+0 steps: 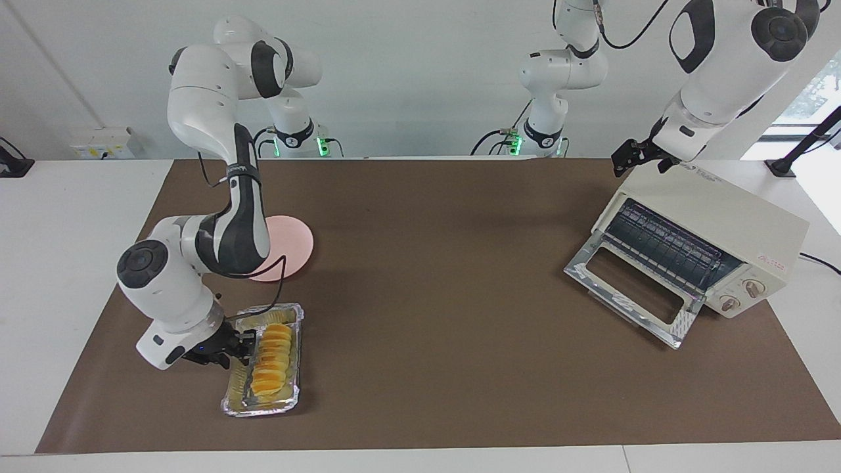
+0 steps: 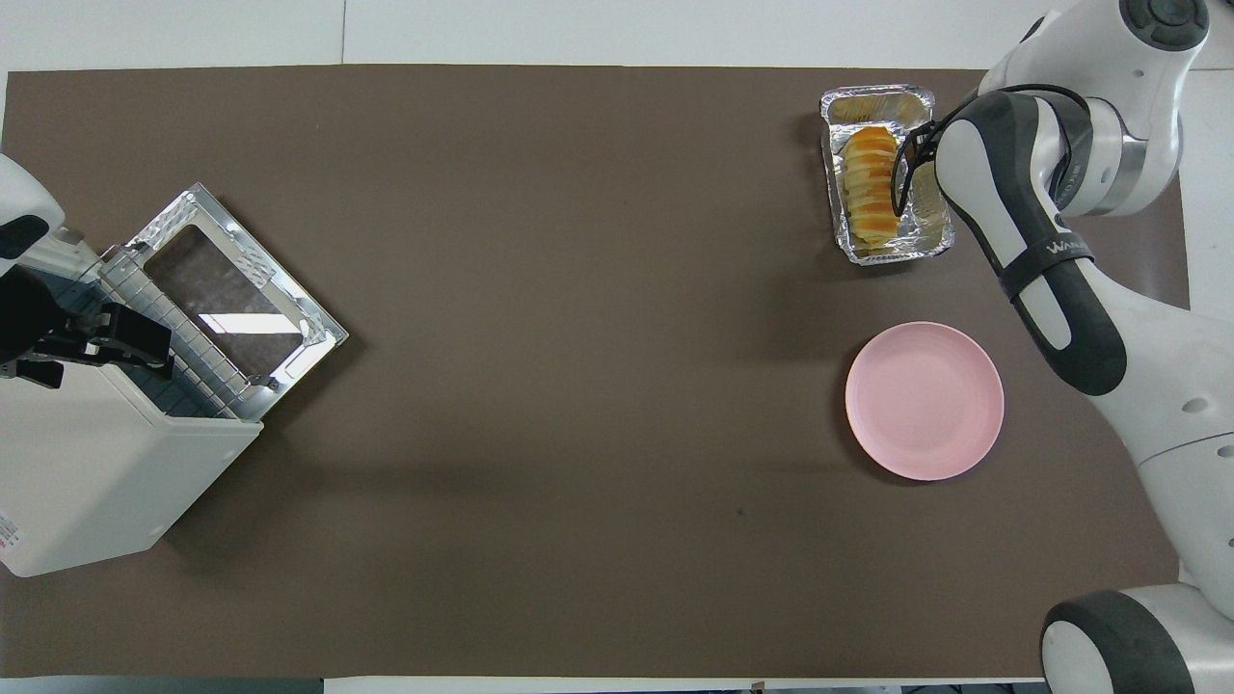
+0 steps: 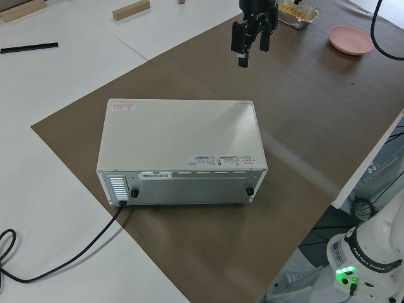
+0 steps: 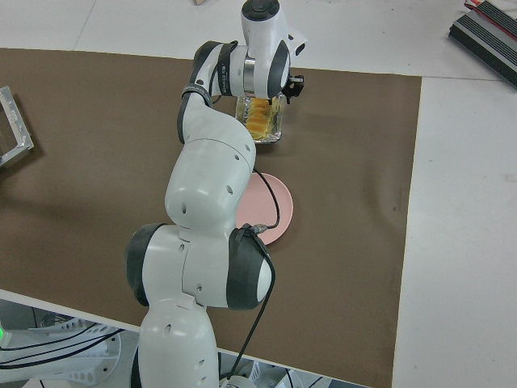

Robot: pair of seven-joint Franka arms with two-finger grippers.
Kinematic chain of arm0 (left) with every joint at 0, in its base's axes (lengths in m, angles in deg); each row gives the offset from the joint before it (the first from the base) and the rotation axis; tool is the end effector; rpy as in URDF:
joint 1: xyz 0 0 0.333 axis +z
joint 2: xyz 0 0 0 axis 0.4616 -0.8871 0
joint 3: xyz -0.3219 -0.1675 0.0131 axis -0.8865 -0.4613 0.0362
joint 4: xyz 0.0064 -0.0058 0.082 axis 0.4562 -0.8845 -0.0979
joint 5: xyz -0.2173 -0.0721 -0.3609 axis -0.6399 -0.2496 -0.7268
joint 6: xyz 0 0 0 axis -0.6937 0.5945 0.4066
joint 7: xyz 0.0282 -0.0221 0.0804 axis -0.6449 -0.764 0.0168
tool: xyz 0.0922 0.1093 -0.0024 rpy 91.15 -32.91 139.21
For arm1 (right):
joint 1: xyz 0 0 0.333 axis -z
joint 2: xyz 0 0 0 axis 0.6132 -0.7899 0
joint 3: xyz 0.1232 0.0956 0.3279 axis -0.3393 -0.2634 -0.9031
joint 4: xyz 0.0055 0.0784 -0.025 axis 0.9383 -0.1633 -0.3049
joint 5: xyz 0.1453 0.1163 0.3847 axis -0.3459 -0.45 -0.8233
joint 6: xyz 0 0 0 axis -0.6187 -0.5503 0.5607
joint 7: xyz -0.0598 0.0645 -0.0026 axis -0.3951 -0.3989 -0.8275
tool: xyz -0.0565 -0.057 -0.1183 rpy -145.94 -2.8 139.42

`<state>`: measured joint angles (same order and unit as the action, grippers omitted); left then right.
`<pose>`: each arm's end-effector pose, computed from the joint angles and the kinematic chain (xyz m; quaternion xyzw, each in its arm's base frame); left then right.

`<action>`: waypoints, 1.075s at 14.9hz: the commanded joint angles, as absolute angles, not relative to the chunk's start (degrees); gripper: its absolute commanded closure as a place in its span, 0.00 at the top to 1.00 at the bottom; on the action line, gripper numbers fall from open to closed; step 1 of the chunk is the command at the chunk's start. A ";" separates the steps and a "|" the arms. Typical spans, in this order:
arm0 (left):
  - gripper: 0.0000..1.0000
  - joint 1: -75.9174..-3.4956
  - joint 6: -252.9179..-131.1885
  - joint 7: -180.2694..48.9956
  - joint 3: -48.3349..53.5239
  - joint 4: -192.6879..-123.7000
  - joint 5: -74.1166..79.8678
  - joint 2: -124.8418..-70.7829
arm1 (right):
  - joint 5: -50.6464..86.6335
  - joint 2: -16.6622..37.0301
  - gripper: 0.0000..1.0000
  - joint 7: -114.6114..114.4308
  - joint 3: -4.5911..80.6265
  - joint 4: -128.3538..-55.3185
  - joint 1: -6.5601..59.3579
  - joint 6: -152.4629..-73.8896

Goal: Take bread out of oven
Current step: 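Grasp the bread rolls in the foil tray with the right gripper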

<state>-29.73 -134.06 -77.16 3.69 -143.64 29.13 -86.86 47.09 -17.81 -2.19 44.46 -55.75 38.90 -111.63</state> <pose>0.5509 -0.0375 0.5944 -0.9933 0.0017 0.1147 0.0174 0.8305 -0.0053 0.3356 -0.9958 -0.0789 -0.0453 0.0123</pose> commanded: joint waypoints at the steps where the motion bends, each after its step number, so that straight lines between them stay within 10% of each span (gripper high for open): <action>1: 1.00 -29.42 -133.65 -77.39 3.69 -144.09 28.98 -85.91 | 47.44 -14.64 1.00 -2.38 44.07 -56.55 38.44 -106.52; 16: 1.00 -29.42 -133.65 -77.39 3.69 -144.09 28.98 -85.91 | 56.32 -18.86 1.00 11.60 44.08 -57.17 32.11 -114.50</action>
